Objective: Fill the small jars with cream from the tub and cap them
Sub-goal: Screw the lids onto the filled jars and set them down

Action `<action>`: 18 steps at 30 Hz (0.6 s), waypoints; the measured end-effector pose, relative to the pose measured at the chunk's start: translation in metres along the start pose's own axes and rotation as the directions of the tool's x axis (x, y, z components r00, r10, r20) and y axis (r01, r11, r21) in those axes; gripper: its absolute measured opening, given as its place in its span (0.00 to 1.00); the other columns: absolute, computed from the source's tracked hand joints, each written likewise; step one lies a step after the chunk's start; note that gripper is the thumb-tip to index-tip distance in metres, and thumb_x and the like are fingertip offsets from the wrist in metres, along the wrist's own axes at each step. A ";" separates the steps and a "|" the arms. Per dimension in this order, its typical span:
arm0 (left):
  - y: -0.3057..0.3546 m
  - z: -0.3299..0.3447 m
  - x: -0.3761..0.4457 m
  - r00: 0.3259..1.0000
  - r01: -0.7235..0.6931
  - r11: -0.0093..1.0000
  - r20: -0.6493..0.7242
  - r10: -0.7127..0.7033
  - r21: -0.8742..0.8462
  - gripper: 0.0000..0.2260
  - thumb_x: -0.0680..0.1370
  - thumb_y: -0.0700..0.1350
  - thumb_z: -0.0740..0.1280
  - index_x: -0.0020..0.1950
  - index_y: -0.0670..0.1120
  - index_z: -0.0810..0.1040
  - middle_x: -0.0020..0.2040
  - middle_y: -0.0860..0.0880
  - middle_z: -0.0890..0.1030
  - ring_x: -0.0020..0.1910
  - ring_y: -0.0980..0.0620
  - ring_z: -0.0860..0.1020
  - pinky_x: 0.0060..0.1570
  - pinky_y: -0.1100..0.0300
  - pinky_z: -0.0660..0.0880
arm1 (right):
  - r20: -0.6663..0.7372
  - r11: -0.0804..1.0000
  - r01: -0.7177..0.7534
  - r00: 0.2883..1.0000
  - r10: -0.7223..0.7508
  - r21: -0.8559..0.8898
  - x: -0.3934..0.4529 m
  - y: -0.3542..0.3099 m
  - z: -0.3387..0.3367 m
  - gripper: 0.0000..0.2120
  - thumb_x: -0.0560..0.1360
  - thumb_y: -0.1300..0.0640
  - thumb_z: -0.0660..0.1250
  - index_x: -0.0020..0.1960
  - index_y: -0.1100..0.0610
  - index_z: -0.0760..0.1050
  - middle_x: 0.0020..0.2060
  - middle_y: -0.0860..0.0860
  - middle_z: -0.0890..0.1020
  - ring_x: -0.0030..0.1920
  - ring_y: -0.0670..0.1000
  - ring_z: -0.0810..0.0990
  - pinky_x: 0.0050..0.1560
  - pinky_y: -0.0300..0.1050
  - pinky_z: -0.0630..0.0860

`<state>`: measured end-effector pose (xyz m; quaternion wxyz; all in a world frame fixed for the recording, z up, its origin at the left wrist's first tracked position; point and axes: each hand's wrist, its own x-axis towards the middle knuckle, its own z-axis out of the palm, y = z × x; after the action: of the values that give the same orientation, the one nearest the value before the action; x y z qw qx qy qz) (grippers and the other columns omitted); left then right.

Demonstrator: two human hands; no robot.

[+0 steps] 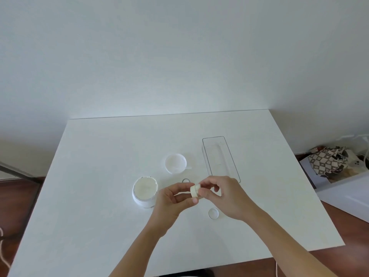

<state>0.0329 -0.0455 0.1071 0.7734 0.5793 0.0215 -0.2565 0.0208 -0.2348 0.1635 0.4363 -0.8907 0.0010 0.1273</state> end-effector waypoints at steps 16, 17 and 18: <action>-0.048 0.013 0.012 0.998 0.044 0.979 0.032 -0.052 0.200 0.18 0.70 0.35 0.79 0.57 0.47 0.83 0.48 0.45 0.88 0.50 0.47 0.86 0.51 0.62 0.80 | 0.071 0.941 -0.325 0.945 0.319 0.099 -0.012 0.049 0.017 0.10 0.74 0.44 0.67 0.46 0.50 0.80 0.35 0.42 0.80 0.34 0.37 0.76 0.35 0.30 0.68; -0.052 0.012 0.014 0.999 0.010 0.953 0.038 -0.023 0.304 0.21 0.69 0.38 0.80 0.59 0.50 0.82 0.50 0.50 0.87 0.52 0.51 0.85 0.54 0.64 0.79 | 0.066 0.933 -0.342 0.939 0.337 0.115 -0.014 0.053 0.018 0.10 0.74 0.44 0.67 0.46 0.50 0.79 0.37 0.43 0.80 0.35 0.38 0.77 0.37 0.30 0.69; -0.057 0.011 0.018 0.999 -0.016 0.912 0.035 0.002 0.410 0.25 0.68 0.42 0.82 0.62 0.53 0.80 0.53 0.54 0.86 0.53 0.55 0.83 0.56 0.66 0.77 | 0.052 0.927 -0.356 0.934 0.353 0.115 -0.017 0.059 0.019 0.09 0.74 0.45 0.67 0.46 0.51 0.79 0.38 0.43 0.80 0.37 0.39 0.77 0.38 0.31 0.69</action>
<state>0.0218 -0.0732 0.0544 0.6360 0.7245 -0.0485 -0.2613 -0.0062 -0.2580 0.1103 0.4598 -0.8455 0.1631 0.2172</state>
